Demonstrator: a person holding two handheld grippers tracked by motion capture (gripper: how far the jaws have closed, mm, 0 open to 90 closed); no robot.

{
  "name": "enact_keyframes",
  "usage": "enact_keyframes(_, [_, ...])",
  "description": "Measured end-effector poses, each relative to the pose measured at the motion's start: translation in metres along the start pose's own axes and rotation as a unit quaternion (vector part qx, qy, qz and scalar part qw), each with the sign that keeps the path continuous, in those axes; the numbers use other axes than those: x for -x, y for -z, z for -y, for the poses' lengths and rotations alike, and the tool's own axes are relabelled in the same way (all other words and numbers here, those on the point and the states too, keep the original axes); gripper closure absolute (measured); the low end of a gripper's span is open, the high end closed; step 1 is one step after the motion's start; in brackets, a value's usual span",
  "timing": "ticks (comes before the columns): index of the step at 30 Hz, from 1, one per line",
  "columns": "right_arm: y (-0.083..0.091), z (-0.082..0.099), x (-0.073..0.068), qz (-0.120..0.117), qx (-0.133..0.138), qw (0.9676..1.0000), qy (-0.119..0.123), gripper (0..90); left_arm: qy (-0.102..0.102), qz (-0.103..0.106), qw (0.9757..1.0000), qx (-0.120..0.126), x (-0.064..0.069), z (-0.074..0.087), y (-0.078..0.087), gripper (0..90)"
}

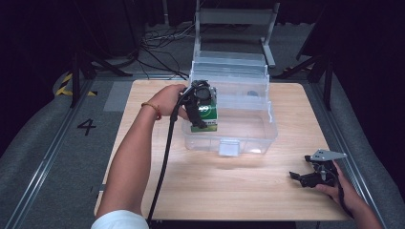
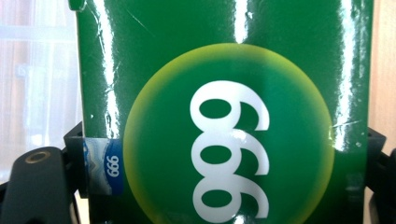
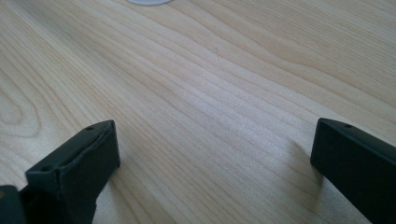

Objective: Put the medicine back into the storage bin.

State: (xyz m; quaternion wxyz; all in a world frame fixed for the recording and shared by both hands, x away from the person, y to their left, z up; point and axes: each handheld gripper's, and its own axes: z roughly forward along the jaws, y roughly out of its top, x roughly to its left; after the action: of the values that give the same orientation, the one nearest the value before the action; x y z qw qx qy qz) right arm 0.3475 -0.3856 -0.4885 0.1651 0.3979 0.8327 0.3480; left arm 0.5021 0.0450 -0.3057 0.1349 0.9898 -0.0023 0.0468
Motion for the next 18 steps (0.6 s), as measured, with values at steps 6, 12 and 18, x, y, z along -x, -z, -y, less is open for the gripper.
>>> enact_keyframes(6, [0.0,0.0,0.0,0.0,0.0,1.0,0.0,1.4,-0.006,0.008,0.9997,-0.024,-0.007,-0.004,-0.015,16.1])
enact_keyframes(12, [0.0,0.0,0.0,0.001,0.0,1.0,-0.001,1.4,-0.001,0.016,0.9993,-0.034,-0.014,0.0,-0.029,16.1])
enact_keyframes(18, [0.001,0.001,-0.001,0.002,0.0,1.0,-0.002,1.4,0.001,0.023,0.9988,-0.043,-0.016,0.008,-0.043,16.0])
